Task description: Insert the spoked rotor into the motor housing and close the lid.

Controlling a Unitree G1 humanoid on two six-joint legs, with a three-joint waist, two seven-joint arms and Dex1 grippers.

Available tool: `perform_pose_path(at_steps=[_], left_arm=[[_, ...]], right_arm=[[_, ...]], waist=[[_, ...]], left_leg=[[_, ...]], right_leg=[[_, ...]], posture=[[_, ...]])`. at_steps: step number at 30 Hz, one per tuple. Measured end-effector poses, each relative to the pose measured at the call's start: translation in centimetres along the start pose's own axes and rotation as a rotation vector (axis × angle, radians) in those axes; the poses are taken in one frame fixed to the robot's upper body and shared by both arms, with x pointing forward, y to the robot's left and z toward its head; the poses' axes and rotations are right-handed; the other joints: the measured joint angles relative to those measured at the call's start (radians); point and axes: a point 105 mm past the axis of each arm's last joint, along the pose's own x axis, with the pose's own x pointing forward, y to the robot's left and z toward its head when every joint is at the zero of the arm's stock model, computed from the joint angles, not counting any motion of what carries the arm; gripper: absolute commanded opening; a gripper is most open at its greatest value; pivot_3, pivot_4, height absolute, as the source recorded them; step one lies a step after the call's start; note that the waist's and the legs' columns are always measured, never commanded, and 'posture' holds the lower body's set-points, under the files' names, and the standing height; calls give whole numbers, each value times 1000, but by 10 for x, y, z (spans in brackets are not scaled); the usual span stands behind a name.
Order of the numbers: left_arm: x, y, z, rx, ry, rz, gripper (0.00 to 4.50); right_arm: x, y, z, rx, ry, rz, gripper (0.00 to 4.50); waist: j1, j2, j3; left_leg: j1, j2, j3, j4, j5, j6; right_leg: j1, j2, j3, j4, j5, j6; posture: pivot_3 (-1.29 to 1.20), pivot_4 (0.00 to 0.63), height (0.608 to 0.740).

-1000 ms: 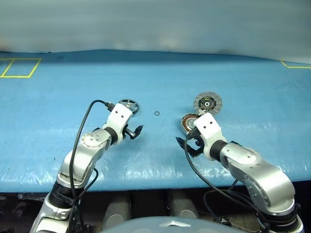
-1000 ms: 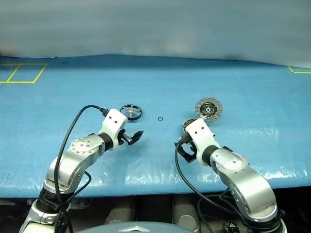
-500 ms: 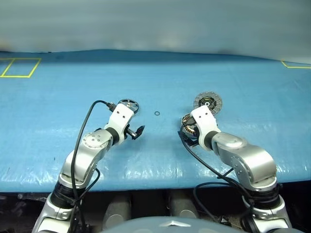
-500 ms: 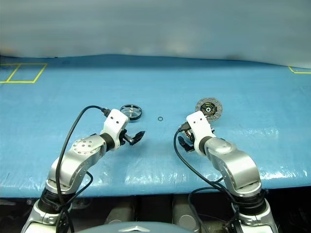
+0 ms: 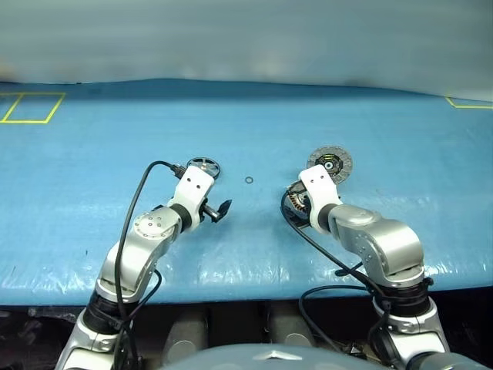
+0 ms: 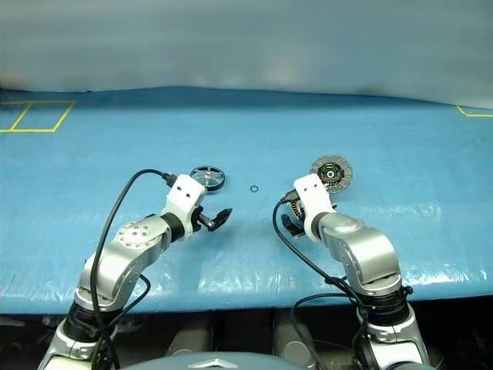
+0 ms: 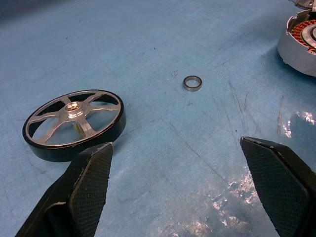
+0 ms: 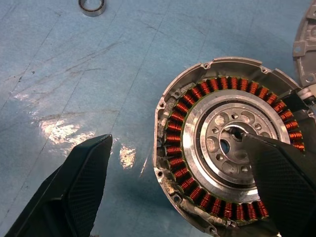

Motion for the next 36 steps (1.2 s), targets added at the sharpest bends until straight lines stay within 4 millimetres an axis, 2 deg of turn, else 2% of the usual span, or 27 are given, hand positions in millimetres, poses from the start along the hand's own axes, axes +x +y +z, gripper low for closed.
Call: perform_pose_path(at_steps=[2,10,19,29,33,36], left_arm=[[0,-1,-1,-2,3,-2,4500],[1,-4,-3,-19,4,6,4500],[0,-5,-10,-62,4,67,4500],[-19,21,-5,-67,-79,258,4500],[-30,29,-1,-61,-127,322,4500],[-36,30,-1,-51,-139,339,4500]], right_arm=[[1,1,0,-17,10,4,4473],[9,-3,4,-48,58,8,1971],[11,10,8,-69,53,51,1897],[12,92,23,-101,-10,296,1894],[14,113,29,-110,-17,356,1883],[16,121,32,-118,-22,376,1883]], waist=[[0,0,0],[-3,-2,-1],[-12,-4,-3],[-23,-4,-3],[-25,-4,-3],[-27,-4,-3]], left_leg=[[0,0,0,0,0,0],[2,0,0,0,0,0],[4,2,0,0,0,0],[4,9,-1,-1,0,0],[4,12,0,-1,0,0],[5,15,1,-1,0,0]], right_leg=[[0,0,0,0,0,0],[2,0,0,0,0,0],[3,2,0,1,0,0],[1,10,0,2,0,-4],[1,13,0,2,1,-6],[0,15,0,2,1,-8]], posture=[[0,150,740],[0,150,740],[0,150,740],[0,150,740],[0,150,740],[0,150,740]])
